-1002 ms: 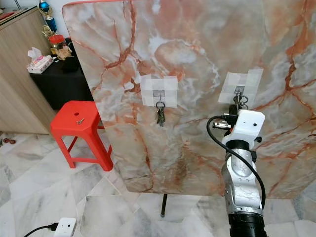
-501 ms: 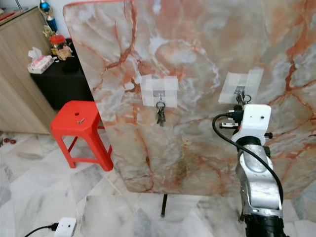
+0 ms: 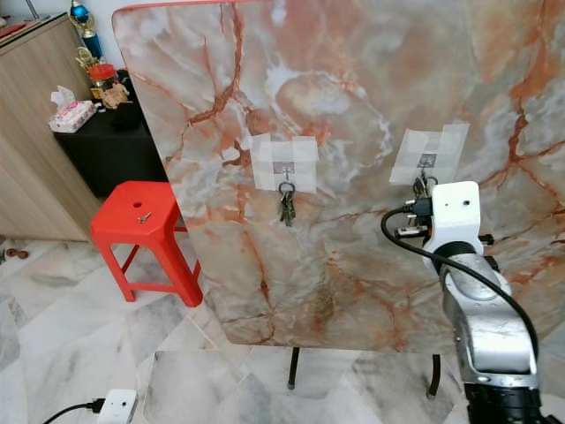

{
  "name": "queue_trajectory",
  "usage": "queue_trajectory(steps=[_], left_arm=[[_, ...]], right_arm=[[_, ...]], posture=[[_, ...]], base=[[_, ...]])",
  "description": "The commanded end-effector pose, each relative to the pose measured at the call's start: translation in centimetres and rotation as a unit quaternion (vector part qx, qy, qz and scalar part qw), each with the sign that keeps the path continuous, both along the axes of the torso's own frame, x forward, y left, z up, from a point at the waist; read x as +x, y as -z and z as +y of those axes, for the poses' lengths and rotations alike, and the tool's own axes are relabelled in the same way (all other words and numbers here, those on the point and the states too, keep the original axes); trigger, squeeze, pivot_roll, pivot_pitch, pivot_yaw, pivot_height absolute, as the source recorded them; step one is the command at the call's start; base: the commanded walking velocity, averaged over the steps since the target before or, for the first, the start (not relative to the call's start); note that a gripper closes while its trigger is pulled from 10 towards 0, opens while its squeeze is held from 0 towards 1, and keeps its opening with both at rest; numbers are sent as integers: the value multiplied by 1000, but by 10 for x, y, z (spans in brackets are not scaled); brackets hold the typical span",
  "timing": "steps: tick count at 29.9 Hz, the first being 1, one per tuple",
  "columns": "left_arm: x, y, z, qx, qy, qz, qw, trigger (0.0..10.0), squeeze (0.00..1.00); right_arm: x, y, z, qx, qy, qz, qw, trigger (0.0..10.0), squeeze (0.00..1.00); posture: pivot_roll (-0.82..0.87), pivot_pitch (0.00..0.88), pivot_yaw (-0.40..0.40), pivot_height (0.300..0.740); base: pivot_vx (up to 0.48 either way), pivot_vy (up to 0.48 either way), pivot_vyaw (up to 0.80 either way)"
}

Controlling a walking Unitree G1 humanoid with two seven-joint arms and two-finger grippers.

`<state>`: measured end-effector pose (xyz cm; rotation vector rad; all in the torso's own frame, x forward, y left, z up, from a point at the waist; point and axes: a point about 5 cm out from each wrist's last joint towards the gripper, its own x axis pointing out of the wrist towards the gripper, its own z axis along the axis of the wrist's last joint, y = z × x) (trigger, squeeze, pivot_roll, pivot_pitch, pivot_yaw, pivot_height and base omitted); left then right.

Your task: Hang keys on a hook

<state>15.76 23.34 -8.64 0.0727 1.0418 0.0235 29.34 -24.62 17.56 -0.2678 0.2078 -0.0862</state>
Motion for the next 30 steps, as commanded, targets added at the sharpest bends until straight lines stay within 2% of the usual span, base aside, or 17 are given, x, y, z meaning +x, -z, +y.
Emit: queue_trajectory(steps=[1, 12, 24, 30], left_arm=[[-3, 0, 4, 7, 8, 7, 1000, 10000, 0], [-3, 0, 4, 7, 10, 7, 1000, 10000, 0], [-3, 0, 5, 8, 14, 7, 1000, 10000, 0], [-3, 0, 4, 6, 17, 7, 1000, 10000, 0]], right_arm=[[1, -14, 5, -10, -15, -17, 1000, 10000, 0], [2, -19, 6, -15, -14, -5, 1000, 10000, 0], [16, -25, 5, -15, 0, -1, 1000, 10000, 0], [20, -22, 6, -17, -2, 22, 1000, 10000, 0]], posture=[[-142, 0, 51, 740], [-144, 0, 54, 740], [-136, 0, 55, 740], [-135, 0, 55, 740]], base=[[0, 0, 0], [0, 0, 0], [0, 0, 0], [0, 0, 0]])
